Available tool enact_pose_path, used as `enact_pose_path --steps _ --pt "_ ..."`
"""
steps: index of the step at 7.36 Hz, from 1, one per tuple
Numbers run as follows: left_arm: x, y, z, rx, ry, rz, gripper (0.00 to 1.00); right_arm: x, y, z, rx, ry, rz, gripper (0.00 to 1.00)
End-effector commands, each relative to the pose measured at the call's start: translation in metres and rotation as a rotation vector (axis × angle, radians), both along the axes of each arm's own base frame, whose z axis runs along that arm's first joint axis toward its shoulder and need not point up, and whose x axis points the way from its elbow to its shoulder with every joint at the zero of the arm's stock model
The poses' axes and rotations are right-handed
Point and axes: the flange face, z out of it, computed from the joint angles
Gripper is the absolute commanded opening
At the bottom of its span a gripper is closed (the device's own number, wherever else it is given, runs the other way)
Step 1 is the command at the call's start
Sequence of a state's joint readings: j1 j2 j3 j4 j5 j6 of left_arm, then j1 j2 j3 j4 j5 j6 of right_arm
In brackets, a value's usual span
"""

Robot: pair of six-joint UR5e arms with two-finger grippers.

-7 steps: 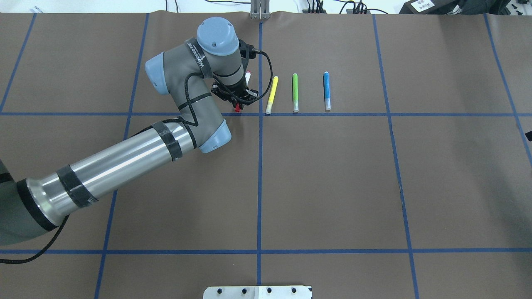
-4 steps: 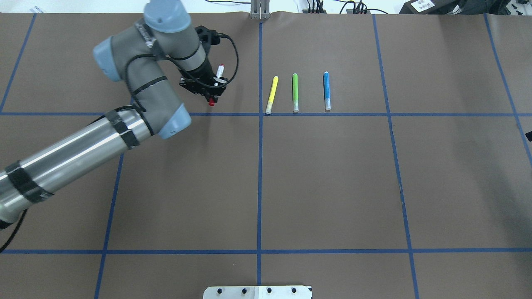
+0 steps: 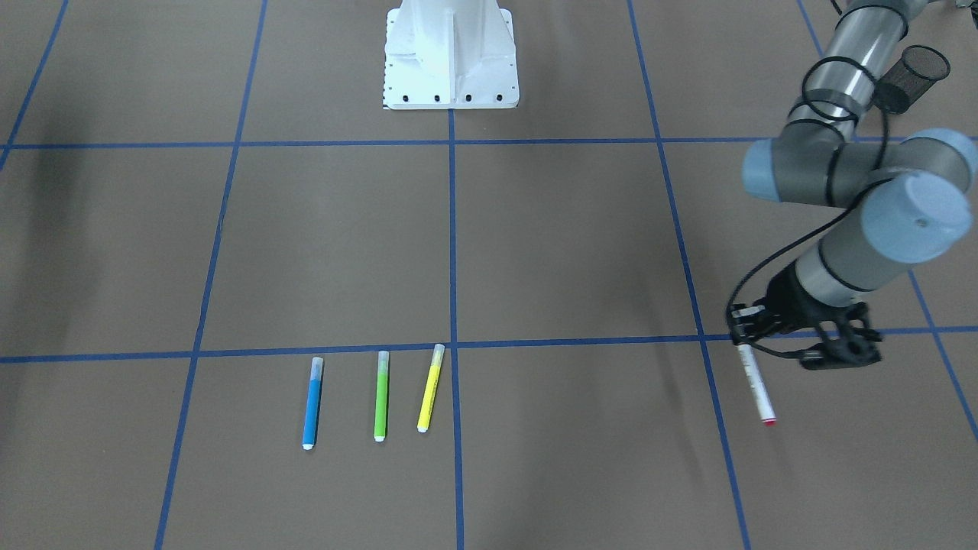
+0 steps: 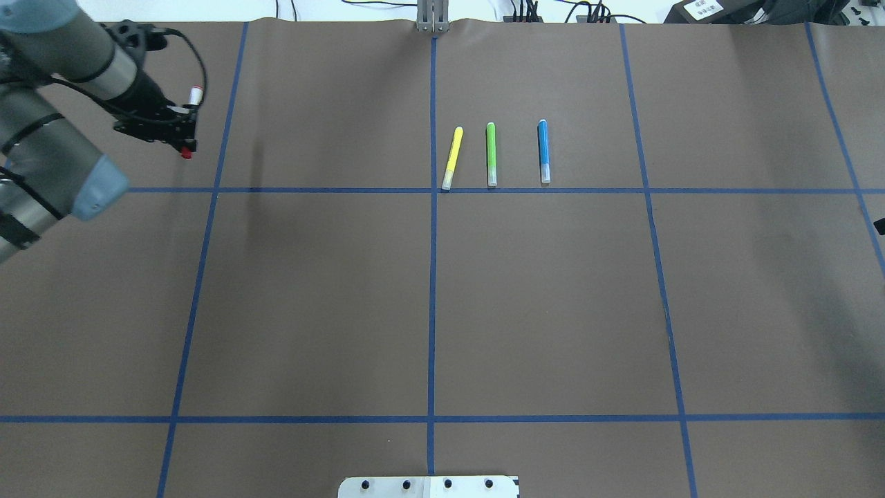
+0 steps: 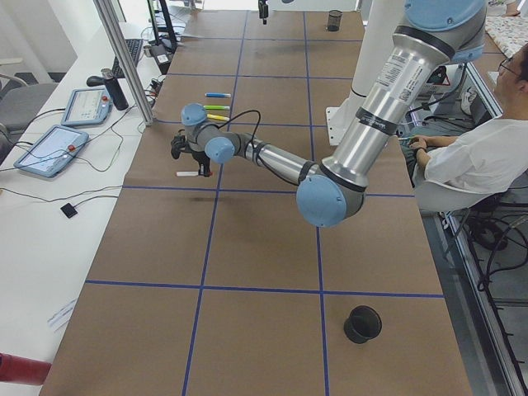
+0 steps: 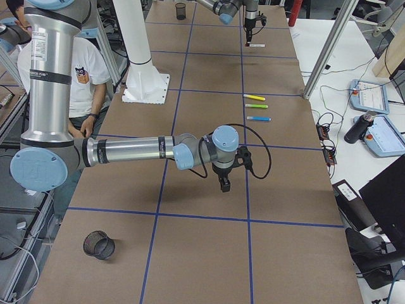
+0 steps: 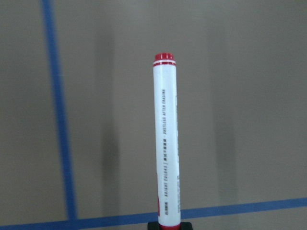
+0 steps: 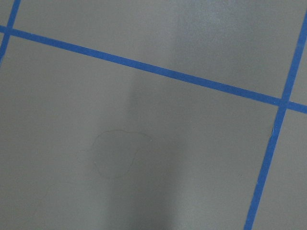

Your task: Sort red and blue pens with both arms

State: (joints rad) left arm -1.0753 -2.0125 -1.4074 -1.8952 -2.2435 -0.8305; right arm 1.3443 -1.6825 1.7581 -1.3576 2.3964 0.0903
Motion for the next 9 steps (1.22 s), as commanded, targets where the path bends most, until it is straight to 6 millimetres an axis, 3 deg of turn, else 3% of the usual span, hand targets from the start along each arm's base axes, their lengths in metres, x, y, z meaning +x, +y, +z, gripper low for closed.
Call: enact_pose_path --steps 1,2,3,4,5,6,8,9 --pt "-0.129 0.011 0.095 0.024 -0.083 -0.031 0.0 -0.001 -0.004 -0.004 0.009 0.001 0.001 1.0" --pt "-0.179 0.016 0.13 0.08 -0.125 0.02 0.0 -0.002 -0.005 -0.005 0.012 0.001 -0.001 1.0" --pt "-0.224 0.042 0.177 0.074 -0.156 0.034 0.0 -0.003 -0.006 -0.006 0.012 0.0 -0.002 1.0" --pt "-0.253 0.054 0.212 0.044 -0.243 0.015 0.0 -0.003 -0.007 -0.007 0.017 -0.001 -0.002 1.0" --pt "-0.268 0.074 0.24 0.087 -0.334 0.097 0.0 -0.003 -0.007 -0.007 0.015 -0.001 -0.002 1.0" --pt "-0.302 0.084 0.251 0.046 -0.35 0.061 0.0 -0.003 -0.007 -0.007 0.015 -0.001 -0.002 1.0" --pt "-0.333 0.126 0.294 -0.075 -0.395 0.096 0.0 -0.004 -0.007 -0.01 0.02 -0.003 -0.003 1.0" --pt "-0.353 0.143 0.3 -0.203 -0.381 0.168 0.0 -0.003 -0.004 -0.01 0.019 -0.004 -0.002 1.0"
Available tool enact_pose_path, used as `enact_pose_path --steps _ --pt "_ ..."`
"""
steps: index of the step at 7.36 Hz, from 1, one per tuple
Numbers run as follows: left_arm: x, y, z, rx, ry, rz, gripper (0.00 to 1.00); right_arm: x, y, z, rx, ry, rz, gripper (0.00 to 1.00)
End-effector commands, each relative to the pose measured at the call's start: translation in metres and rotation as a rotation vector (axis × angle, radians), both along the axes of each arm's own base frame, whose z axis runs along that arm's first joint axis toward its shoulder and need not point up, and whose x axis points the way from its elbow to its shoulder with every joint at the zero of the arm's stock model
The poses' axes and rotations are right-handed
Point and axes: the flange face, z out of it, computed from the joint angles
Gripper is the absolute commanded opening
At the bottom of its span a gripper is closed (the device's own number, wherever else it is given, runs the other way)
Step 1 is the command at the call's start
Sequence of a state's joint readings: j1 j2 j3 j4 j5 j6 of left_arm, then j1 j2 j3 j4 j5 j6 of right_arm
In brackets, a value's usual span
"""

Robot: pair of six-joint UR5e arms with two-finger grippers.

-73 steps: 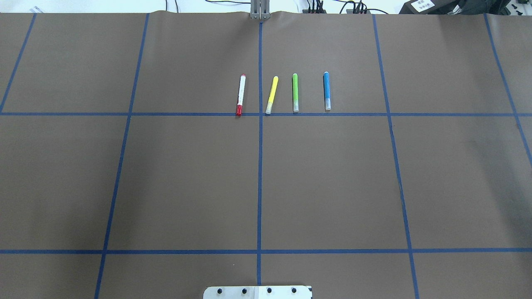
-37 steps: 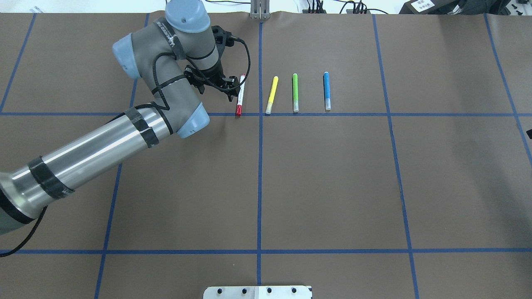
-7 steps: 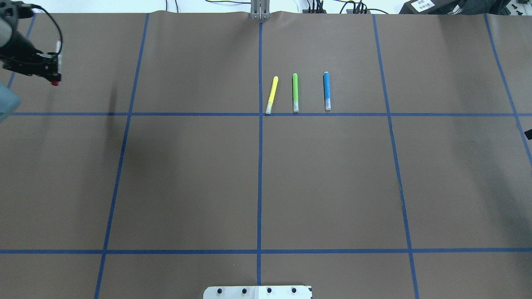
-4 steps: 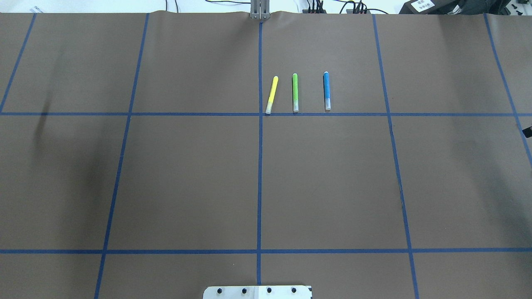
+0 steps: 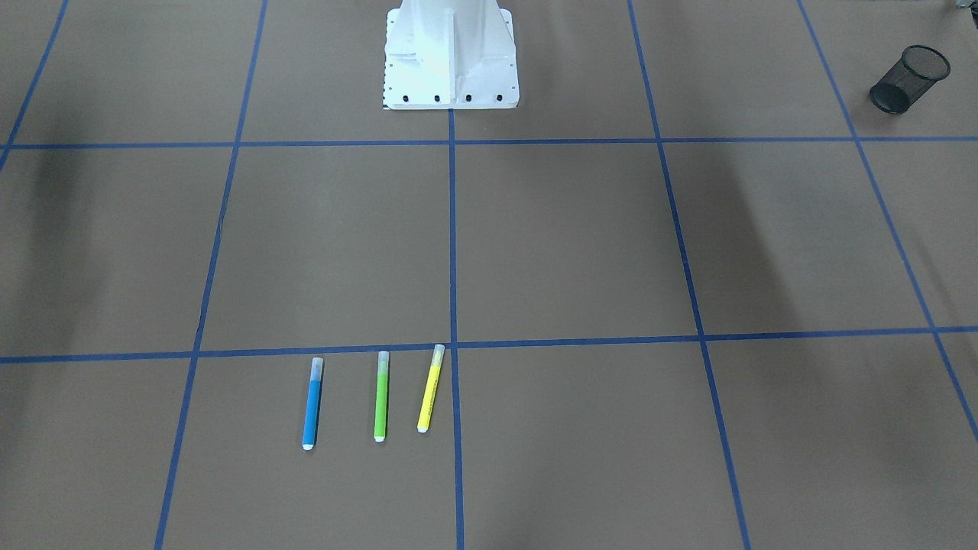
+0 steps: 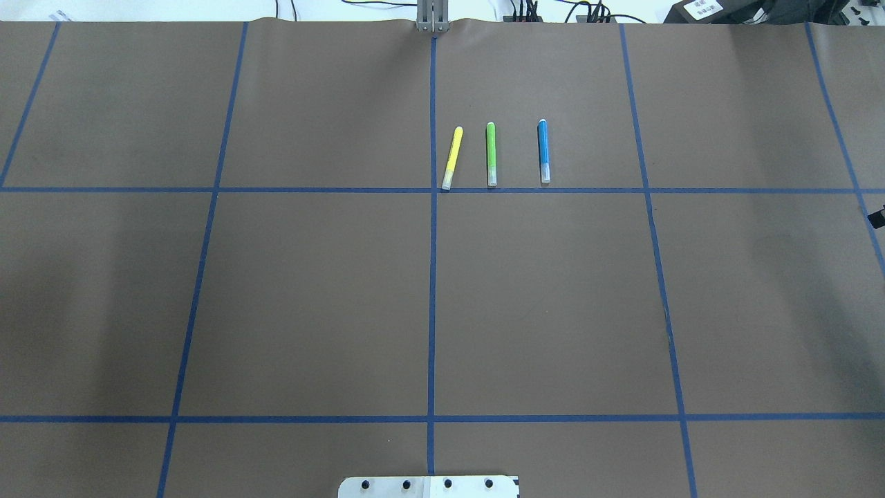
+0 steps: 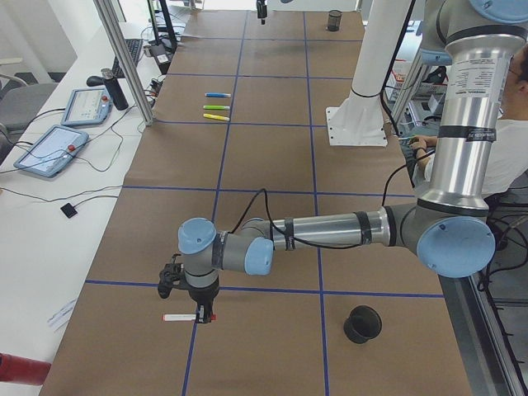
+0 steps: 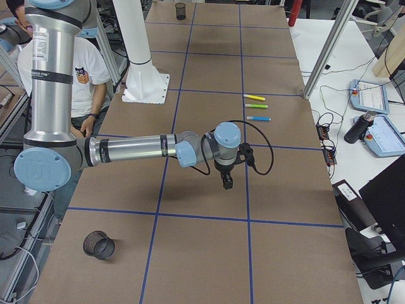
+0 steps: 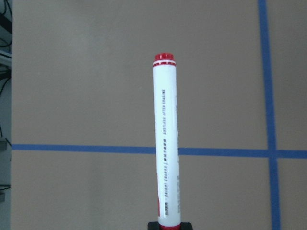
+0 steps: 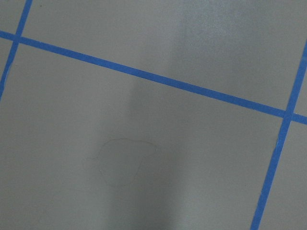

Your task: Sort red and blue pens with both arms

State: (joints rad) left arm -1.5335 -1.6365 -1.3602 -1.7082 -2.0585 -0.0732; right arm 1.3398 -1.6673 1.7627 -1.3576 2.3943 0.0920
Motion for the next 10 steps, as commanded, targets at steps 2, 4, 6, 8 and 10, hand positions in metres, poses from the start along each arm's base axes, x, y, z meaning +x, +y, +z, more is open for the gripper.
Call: enact_pose_path --steps 2,4,6,8,10 --pt "-0.054 0.058 -0.005 -0.285 0.03 0.078 0.0 -0.001 0.004 0.0 -0.002 -0.001 -0.004 1.0" --pt "-0.047 0.129 0.014 -0.445 0.106 0.124 0.0 -0.007 0.005 0.001 -0.005 0.0 -0.016 1.0" --pt "-0.044 0.184 0.022 -0.59 0.19 0.079 0.0 -0.012 0.006 0.008 -0.025 0.0 -0.024 1.0" --pt "-0.056 0.238 0.013 -0.716 0.275 0.072 0.0 -0.015 0.006 0.01 -0.04 0.001 -0.023 1.0" --pt "-0.056 0.262 0.013 -0.833 0.357 0.098 0.0 -0.025 0.008 0.013 -0.058 0.0 -0.036 1.0"
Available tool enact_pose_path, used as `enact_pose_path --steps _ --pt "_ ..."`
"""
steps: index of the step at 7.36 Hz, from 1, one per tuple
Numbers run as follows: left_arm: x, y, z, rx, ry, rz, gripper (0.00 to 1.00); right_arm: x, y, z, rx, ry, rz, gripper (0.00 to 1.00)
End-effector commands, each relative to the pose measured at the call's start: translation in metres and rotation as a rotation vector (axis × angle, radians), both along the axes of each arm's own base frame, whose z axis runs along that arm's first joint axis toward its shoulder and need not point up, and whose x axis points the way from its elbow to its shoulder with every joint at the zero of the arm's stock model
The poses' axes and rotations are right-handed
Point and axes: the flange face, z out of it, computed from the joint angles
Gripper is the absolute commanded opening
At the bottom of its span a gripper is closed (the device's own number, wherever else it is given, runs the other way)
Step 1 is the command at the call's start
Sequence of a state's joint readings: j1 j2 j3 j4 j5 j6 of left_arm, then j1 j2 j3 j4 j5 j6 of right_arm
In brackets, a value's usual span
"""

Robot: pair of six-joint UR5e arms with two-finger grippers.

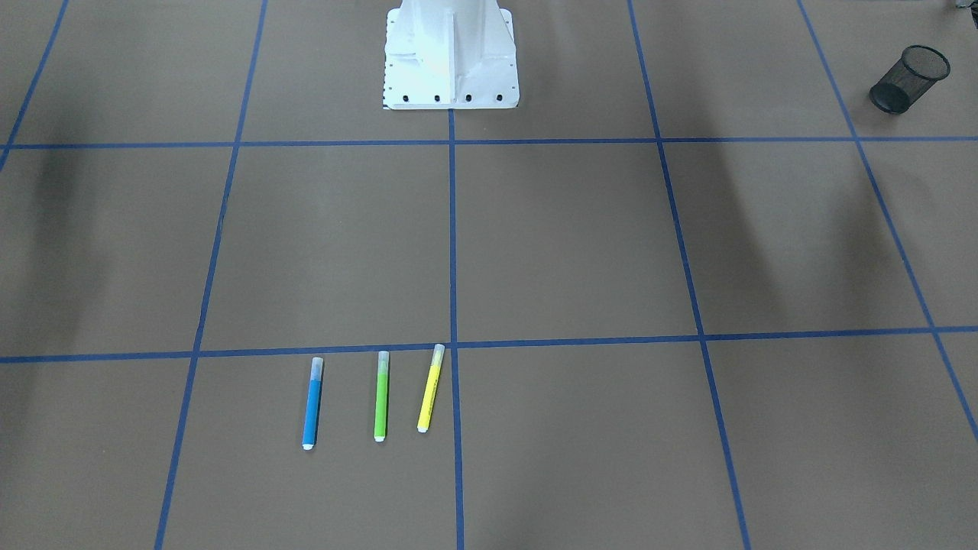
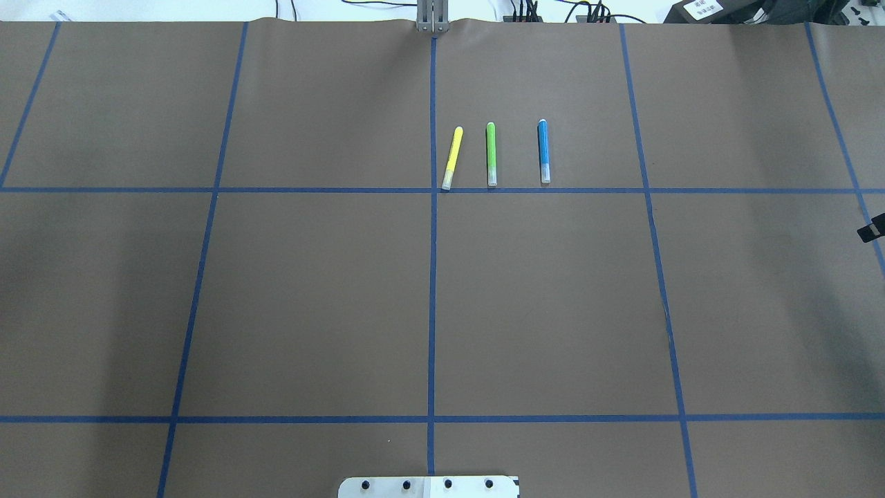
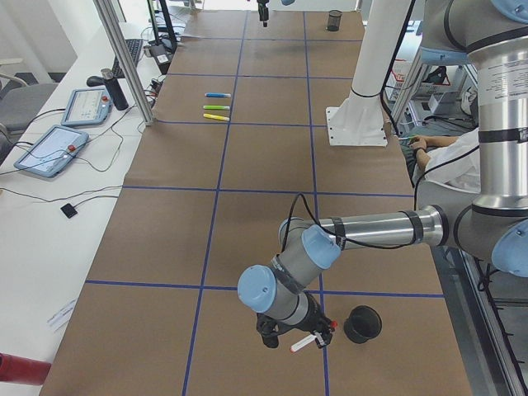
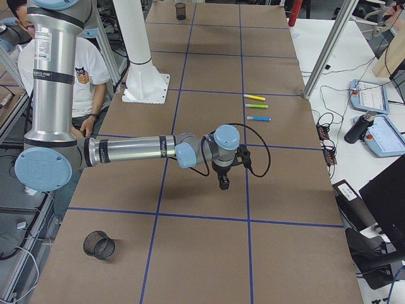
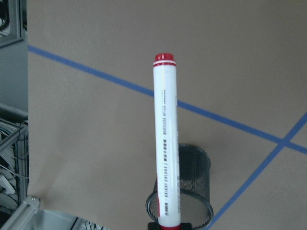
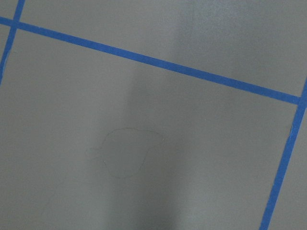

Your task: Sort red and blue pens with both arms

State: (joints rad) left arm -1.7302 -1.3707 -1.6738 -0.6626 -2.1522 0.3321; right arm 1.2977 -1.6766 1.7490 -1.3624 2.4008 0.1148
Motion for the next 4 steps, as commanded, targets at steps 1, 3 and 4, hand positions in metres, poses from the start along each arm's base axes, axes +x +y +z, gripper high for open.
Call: enact_pose_path --steps 1,3,4 --pt "0.004 0.029 -0.004 -0.144 0.116 -0.003 0.0 -0.014 -0.004 0.002 -0.035 -0.002 -0.002 1.0" --pt "0.008 0.045 -0.007 -0.25 0.16 -0.022 0.0 -0.024 -0.003 0.006 -0.051 -0.009 -0.021 1.0" --pt "0.011 0.047 -0.007 -0.276 0.172 -0.044 0.0 -0.024 -0.003 0.006 -0.05 -0.011 -0.023 1.0"
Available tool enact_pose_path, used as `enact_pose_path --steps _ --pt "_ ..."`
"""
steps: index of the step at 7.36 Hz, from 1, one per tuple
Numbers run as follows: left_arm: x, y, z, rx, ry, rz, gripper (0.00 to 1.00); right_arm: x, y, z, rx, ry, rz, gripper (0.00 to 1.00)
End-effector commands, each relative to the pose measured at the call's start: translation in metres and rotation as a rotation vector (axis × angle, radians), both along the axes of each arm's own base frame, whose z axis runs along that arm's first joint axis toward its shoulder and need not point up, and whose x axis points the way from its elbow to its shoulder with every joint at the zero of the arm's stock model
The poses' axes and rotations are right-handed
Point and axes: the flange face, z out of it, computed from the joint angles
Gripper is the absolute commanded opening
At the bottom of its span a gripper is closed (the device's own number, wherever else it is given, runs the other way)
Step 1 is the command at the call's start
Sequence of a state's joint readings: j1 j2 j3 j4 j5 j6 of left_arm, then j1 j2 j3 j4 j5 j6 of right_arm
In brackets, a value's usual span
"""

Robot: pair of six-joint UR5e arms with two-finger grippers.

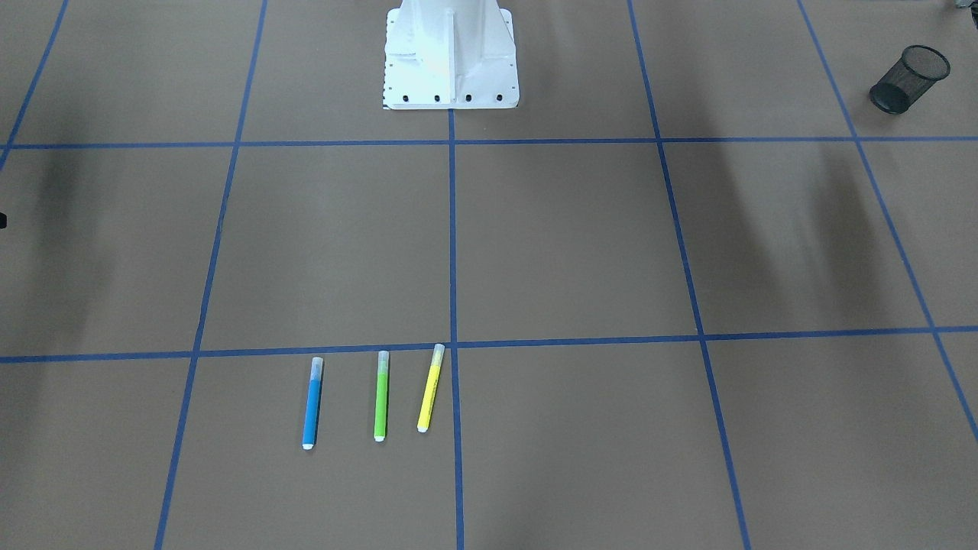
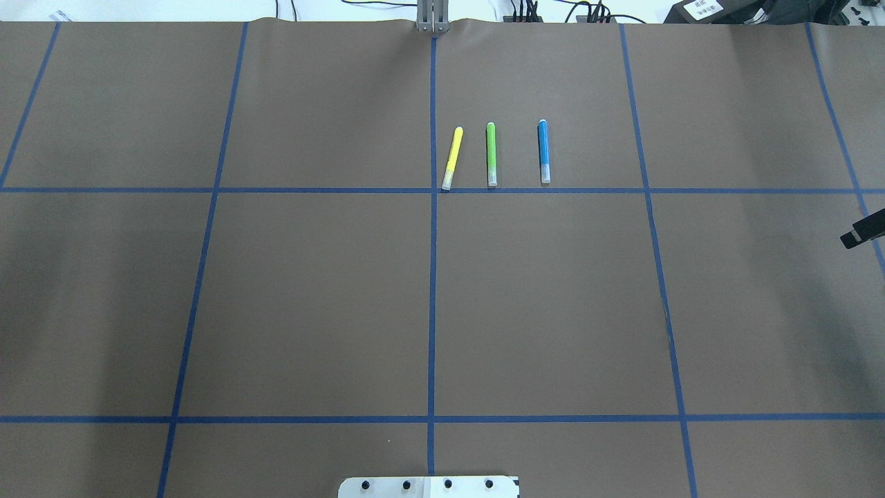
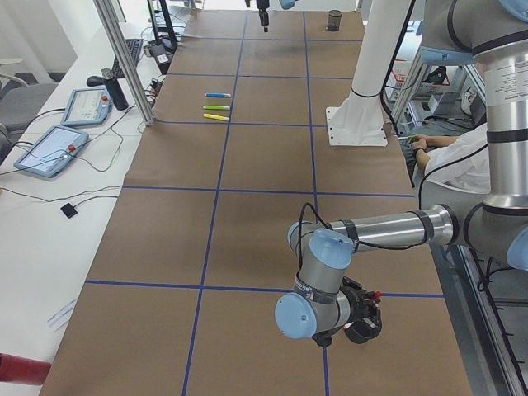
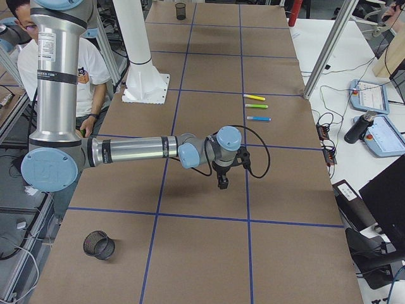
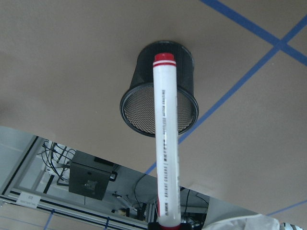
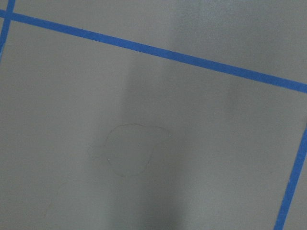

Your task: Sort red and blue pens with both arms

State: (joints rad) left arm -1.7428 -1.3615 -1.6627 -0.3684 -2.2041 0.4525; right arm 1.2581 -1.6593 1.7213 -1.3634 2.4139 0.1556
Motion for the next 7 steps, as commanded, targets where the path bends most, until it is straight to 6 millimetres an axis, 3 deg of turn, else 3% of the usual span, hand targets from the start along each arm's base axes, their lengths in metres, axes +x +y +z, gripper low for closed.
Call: enact_pose_path --steps 1,3,7 --pt "0.004 0.013 0.008 -0.085 0.027 -0.027 0.0 -0.003 0.0 0.005 -0.011 -0.001 -0.006 1.0" --pt "0.009 0.023 0.034 -0.134 0.065 -0.054 0.0 -0.006 0.0 0.009 -0.018 0.002 -0.012 1.0" --pt "0.015 0.041 0.065 -0.224 0.085 -0.101 0.0 -0.01 0.0 0.009 -0.017 0.002 -0.019 1.0"
